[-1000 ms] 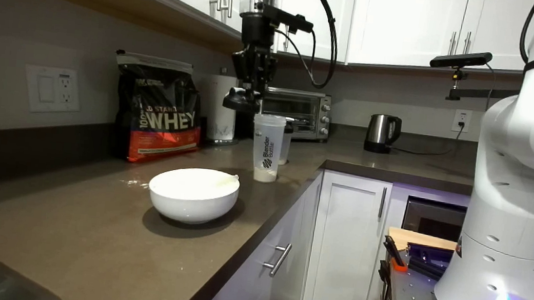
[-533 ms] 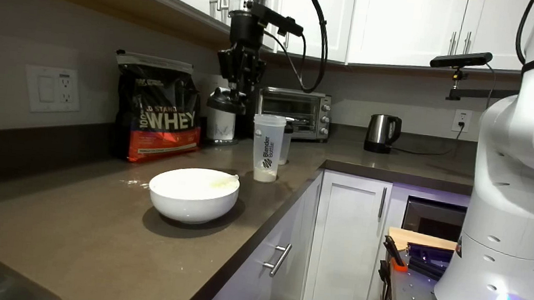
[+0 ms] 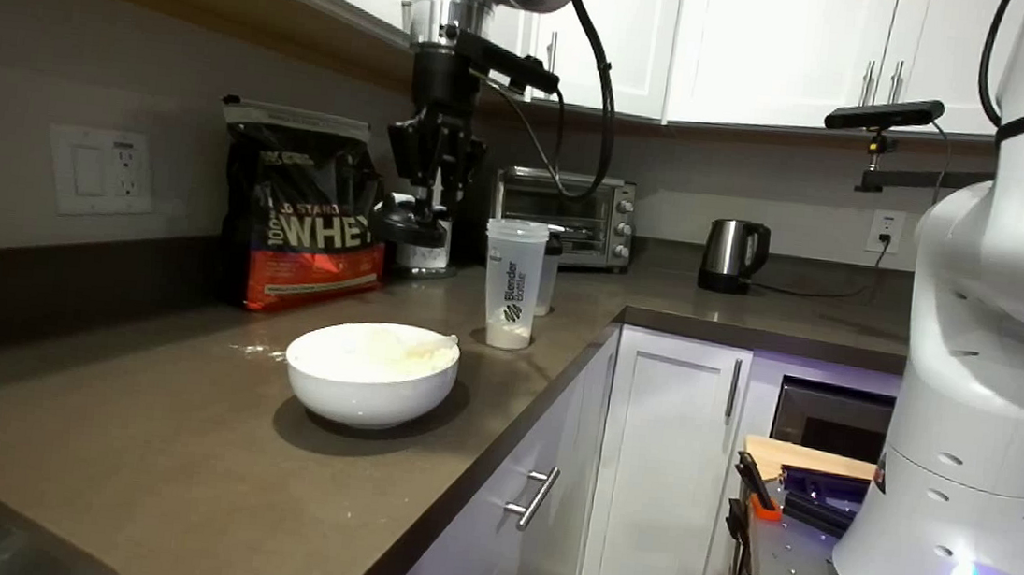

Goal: Get the lid from the transparent bottle on the left and place it on the table

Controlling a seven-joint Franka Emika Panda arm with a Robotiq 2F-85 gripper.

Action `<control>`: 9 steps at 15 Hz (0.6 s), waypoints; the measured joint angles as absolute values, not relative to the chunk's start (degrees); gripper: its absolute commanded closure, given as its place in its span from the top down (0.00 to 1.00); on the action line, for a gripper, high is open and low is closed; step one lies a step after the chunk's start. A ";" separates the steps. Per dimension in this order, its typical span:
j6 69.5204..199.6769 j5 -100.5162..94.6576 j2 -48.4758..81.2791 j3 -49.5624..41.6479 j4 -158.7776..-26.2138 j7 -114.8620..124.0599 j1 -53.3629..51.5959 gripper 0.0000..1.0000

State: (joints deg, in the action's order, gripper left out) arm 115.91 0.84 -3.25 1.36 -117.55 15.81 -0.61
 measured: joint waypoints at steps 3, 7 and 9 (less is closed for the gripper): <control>117.90 0.73 -2.07 2.27 -118.52 16.56 -1.47 0.13; 120.86 0.15 -0.51 2.99 -119.27 17.20 -2.61 0.13; 122.08 -0.59 0.38 3.33 -119.36 17.54 -2.96 0.13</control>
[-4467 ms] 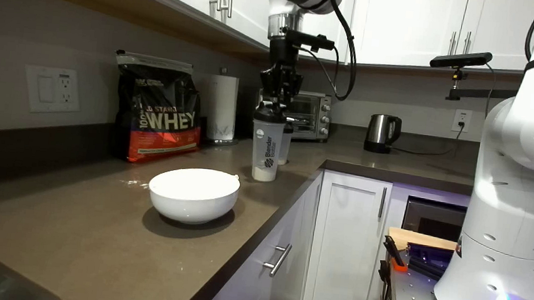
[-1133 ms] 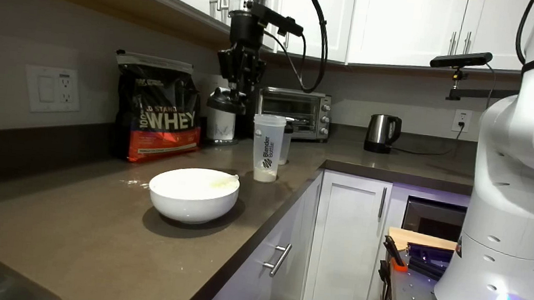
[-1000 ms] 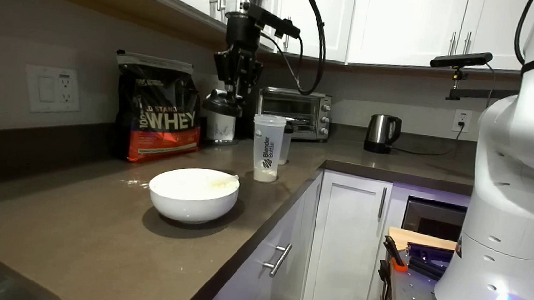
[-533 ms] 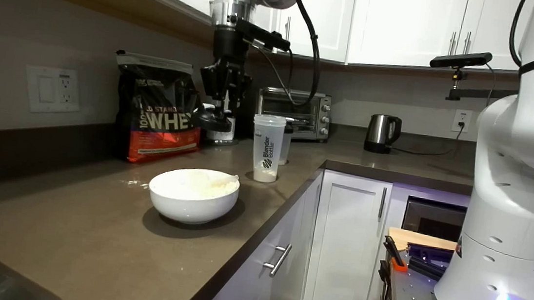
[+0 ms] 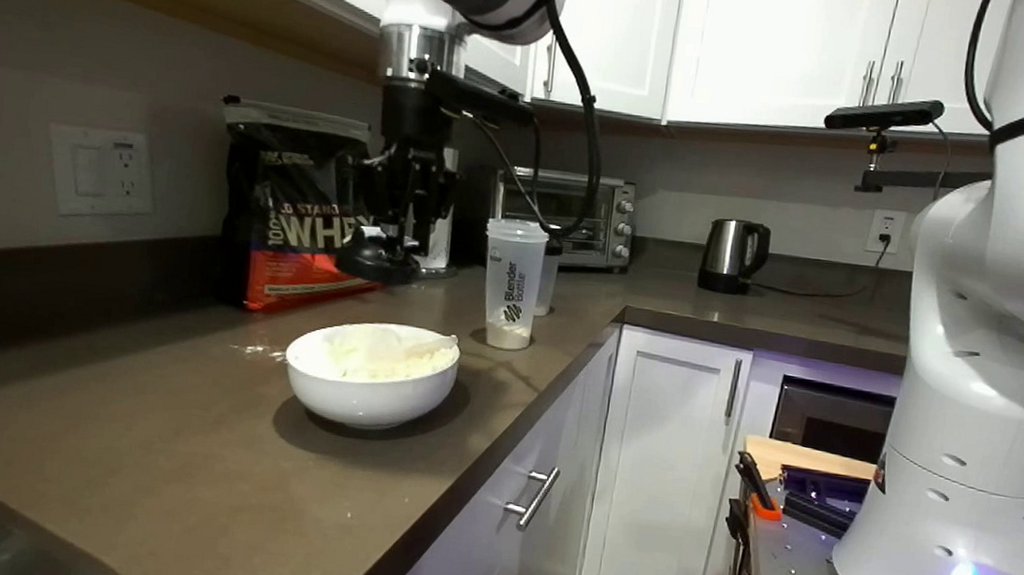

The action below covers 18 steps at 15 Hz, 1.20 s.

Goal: Get the lid from the transparent bottle on the left and place it on the table

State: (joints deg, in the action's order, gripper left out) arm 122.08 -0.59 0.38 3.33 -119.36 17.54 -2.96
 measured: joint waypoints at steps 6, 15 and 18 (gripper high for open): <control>123.85 -3.62 3.50 3.73 -119.39 19.58 -4.19 0.13; 125.22 -7.32 6.88 3.29 -118.38 22.98 -4.67 0.13; 125.22 -7.32 7.17 2.99 -117.65 23.38 -4.67 0.13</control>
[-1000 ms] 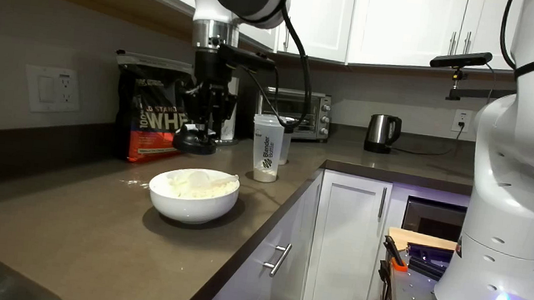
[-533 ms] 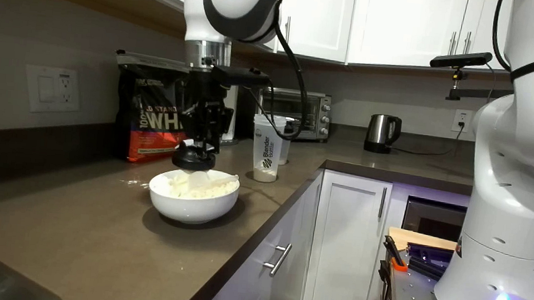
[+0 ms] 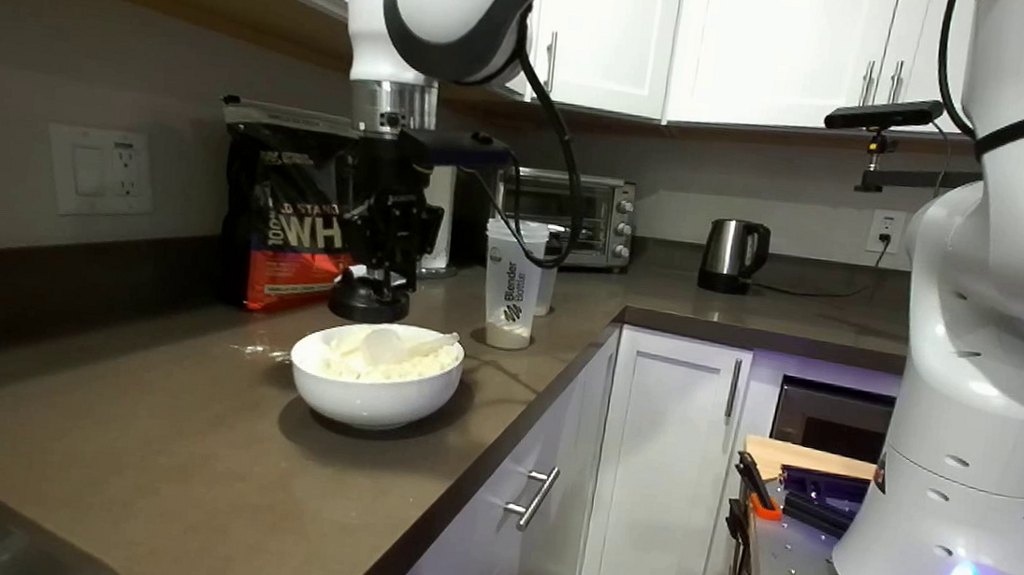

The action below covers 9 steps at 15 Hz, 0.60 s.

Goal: Get the lid from the transparent bottle on the left and place it on the table

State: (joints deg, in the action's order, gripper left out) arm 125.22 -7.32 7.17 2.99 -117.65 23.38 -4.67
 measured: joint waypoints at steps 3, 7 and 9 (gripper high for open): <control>125.22 -7.40 7.40 2.66 -117.24 23.82 -4.67 0.13; 125.23 -8.58 7.97 1.50 -116.49 24.46 -4.65 0.13; 125.23 -8.78 8.98 0.59 -115.58 24.85 -4.62 0.13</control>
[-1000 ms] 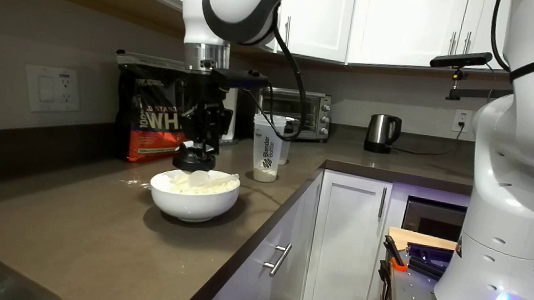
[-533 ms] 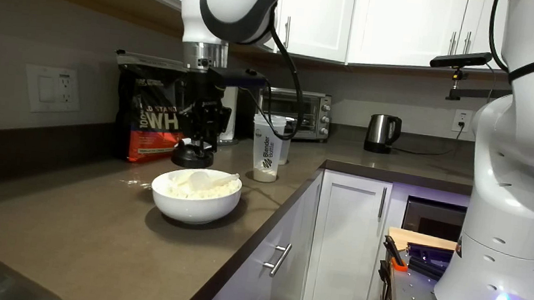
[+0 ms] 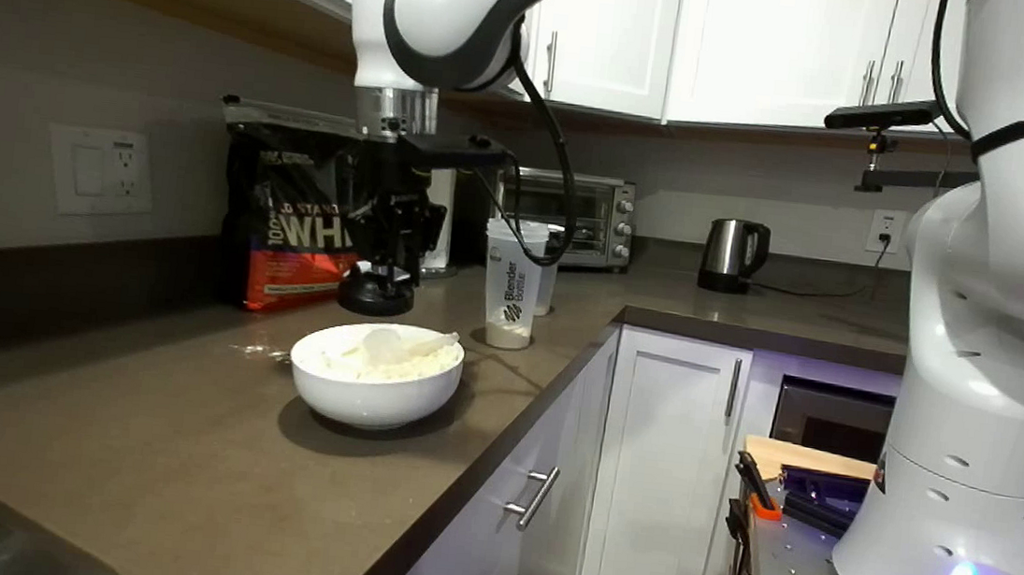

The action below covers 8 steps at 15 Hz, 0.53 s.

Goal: Get the lid from the transparent bottle on the left and place it on the table

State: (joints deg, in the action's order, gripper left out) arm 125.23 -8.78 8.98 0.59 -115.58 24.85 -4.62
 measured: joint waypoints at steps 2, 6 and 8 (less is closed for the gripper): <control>125.23 -8.78 10.51 -0.28 -114.44 25.22 -4.58 0.13; 125.22 -8.77 14.26 -1.73 -112.02 25.43 -4.55 0.13; 125.19 -8.73 16.09 -2.43 -110.83 25.50 -4.54 0.13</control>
